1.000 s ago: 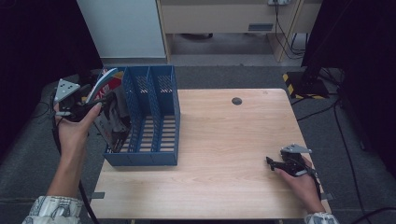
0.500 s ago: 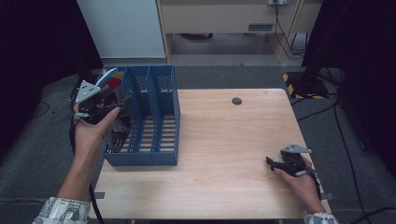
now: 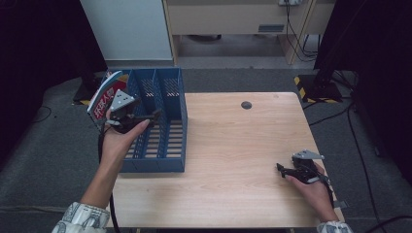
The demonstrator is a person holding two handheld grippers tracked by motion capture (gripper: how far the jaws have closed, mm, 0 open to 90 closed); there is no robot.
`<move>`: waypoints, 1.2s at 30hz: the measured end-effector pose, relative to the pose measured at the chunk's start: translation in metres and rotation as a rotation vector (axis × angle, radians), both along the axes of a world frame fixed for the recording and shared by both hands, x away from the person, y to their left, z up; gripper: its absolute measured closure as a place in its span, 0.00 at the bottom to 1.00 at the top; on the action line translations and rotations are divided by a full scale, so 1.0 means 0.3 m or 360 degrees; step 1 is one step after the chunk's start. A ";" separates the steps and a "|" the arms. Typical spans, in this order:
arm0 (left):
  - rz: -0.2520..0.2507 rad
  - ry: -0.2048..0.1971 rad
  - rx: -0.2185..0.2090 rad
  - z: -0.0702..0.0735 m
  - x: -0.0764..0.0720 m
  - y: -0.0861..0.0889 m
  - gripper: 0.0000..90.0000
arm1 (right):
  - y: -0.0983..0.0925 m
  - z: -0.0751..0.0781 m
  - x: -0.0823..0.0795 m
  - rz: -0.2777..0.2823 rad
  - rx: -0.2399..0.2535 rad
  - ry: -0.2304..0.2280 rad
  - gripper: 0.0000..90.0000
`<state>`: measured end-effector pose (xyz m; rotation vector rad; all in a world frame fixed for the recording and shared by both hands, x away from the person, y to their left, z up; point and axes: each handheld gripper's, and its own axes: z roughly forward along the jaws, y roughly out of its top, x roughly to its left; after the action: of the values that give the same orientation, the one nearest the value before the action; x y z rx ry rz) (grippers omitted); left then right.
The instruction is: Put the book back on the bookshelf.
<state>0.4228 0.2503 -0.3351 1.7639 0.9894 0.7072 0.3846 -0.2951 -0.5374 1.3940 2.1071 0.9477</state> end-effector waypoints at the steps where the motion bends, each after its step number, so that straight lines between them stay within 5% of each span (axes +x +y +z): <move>1: -0.0012 0.0011 0.0004 -0.009 0.002 -0.010 0.12 | 0.000 0.000 0.000 0.0000 -0.0001 0.0001 0.29; 15: -0.0139 0.0152 0.0030 -0.119 0.013 -0.127 0.04 | 0.002 -0.001 0.000 0.0004 -0.0002 0.0006 0.27; 36: -0.0322 0.0232 0.0067 -0.237 -0.052 -0.368 0.03 | 0.006 -0.001 0.000 0.0014 -0.0012 0.0011 0.22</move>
<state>0.4072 0.1400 -0.4063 1.9423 0.8813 0.4804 0.3845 -0.2934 -0.5377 1.3875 2.1213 0.9383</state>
